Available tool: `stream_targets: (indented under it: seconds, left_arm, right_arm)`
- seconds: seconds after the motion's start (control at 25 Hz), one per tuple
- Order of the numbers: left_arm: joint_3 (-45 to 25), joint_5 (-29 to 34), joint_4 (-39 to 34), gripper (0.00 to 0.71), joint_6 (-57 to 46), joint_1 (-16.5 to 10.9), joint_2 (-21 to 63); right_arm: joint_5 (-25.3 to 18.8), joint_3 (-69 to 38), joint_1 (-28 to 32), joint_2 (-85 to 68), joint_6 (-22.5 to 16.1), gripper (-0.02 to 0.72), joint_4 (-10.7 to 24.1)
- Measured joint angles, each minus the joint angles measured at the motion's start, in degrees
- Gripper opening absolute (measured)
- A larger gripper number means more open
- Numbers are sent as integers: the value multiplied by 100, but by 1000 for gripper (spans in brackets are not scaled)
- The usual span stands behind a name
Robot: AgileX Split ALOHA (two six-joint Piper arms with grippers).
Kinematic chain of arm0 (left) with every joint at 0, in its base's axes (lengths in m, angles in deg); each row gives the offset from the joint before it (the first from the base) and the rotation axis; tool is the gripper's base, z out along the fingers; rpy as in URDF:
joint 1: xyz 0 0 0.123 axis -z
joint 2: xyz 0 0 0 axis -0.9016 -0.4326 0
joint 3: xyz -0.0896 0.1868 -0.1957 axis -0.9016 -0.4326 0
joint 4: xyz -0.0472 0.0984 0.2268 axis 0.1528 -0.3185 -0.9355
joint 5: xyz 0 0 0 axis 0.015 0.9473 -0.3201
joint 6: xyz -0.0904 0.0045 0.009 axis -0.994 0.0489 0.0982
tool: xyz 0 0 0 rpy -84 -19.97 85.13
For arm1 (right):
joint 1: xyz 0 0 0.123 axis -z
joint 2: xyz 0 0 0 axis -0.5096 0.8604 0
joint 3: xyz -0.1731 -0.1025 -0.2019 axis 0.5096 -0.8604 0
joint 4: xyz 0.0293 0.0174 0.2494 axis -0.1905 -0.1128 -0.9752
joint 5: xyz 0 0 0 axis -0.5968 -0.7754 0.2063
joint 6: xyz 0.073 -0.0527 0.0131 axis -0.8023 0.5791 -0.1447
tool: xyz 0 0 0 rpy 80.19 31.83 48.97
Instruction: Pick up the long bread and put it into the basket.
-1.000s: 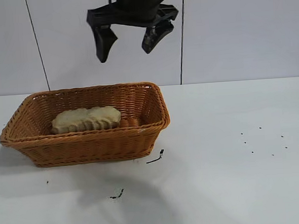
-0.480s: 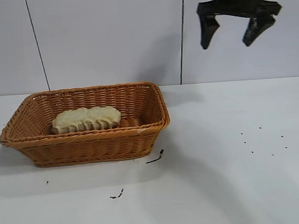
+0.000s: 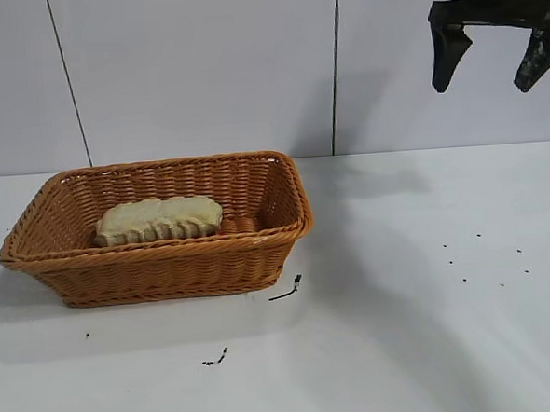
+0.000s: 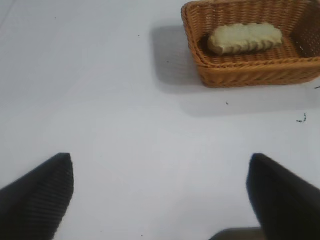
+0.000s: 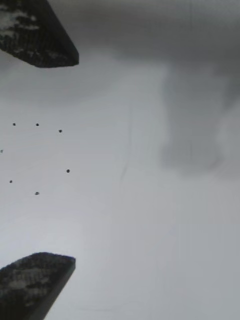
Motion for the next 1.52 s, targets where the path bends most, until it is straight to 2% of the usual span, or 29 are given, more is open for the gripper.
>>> stream_targets:
  seconds: [0.28, 0.84, 1.08, 1.24, 1.52]
  left_arm:
    - [0, 0, 0, 693, 0, 0, 0]
    - [0, 0, 0, 693, 0, 0, 0]
    - [0, 0, 0, 693, 0, 0, 0]
    - [0, 0, 0, 693, 0, 0, 0]
    - [0, 0, 0, 693, 0, 0, 0]
  right_arm:
    - [4, -1467, 0, -1126, -5, 690, 21]
    - [16, -5668, 0, -4616, -45, 690, 151]
    - [523, -7420, 0, -6572, -254, 690, 151]
    - [677, -8179, 0, -8095, -348, 690, 153]
    - [1039, -8438, 0, -10574, -407, 690, 167]
